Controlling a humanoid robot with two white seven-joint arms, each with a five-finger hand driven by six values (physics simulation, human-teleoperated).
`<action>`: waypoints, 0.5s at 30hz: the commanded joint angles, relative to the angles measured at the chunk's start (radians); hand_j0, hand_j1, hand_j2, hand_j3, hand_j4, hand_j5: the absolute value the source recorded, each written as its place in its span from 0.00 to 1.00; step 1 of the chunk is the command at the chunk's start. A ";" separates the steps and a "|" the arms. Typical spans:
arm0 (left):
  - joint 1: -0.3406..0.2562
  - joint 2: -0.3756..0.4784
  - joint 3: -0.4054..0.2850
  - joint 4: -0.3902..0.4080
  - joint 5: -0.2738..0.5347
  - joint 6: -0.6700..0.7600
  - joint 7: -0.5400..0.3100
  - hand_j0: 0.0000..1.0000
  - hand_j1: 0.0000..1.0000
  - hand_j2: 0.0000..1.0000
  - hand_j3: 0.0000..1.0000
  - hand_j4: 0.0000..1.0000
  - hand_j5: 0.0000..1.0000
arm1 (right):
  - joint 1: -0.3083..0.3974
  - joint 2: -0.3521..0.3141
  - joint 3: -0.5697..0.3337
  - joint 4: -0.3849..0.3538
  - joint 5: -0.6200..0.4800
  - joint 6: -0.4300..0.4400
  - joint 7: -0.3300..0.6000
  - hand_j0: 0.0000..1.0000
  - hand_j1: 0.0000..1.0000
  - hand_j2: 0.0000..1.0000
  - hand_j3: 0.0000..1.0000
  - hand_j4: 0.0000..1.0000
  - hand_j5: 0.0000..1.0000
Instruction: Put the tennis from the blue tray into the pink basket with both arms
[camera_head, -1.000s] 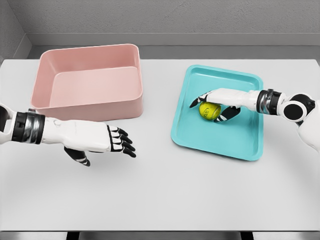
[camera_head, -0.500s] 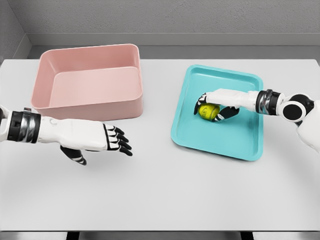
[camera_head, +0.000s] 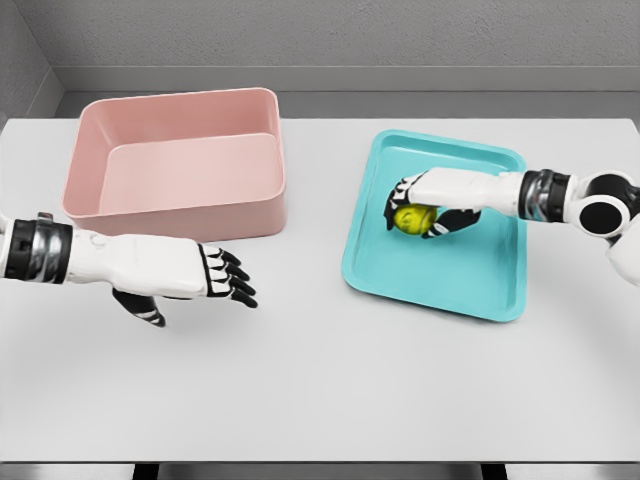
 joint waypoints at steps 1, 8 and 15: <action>0.000 0.003 0.001 0.000 0.006 0.002 0.000 1.00 1.00 1.00 1.00 1.00 1.00 | 0.000 -0.009 0.004 -0.067 -0.009 0.002 0.001 0.52 0.52 0.52 0.52 0.52 0.52; 0.000 0.082 0.016 0.000 0.006 0.002 0.000 1.00 1.00 1.00 1.00 1.00 1.00 | 0.002 -0.004 0.018 -0.152 -0.009 0.002 0.021 0.52 0.52 0.52 0.52 0.52 0.52; 0.002 0.174 0.027 0.000 0.004 0.002 0.000 1.00 1.00 1.00 1.00 1.00 1.00 | 0.005 0.025 0.053 -0.224 -0.009 0.002 0.030 0.51 0.51 0.51 0.51 0.51 0.51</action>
